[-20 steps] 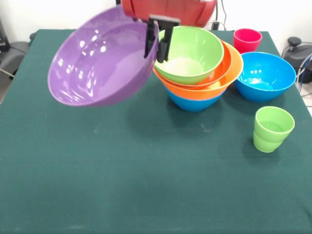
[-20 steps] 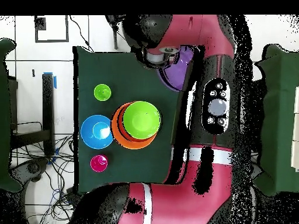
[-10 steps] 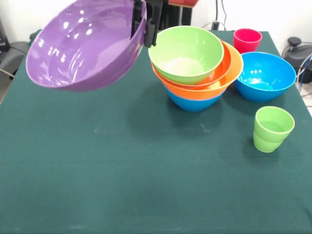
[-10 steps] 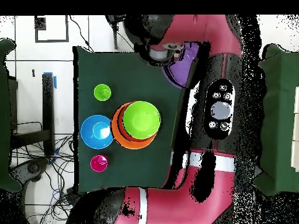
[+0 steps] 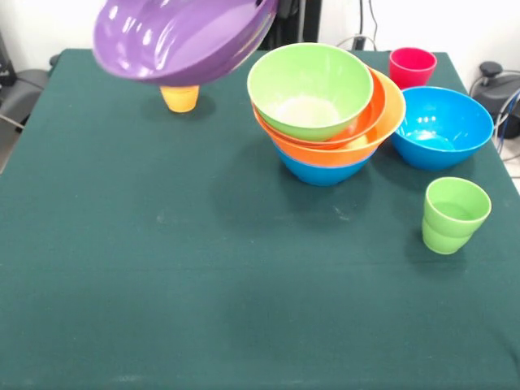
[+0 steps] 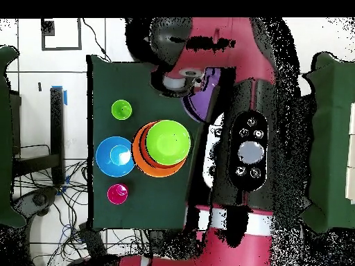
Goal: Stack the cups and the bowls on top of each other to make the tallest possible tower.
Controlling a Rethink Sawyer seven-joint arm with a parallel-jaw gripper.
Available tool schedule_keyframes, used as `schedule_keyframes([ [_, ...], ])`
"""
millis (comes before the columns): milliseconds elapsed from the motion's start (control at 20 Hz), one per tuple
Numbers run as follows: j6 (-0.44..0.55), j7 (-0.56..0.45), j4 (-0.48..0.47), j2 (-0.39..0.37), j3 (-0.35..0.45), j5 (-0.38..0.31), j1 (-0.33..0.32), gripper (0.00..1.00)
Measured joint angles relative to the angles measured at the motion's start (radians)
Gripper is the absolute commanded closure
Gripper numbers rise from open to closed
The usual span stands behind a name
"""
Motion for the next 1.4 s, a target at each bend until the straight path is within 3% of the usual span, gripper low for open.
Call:
schedule_keyframes([
  [850,-0.167,0.081,0.392,-0.265,-0.161,0.073,0.135,1.0],
  [1400,-0.207,0.109,0.503,-0.352,-0.215,0.096,0.249,1.0],
])
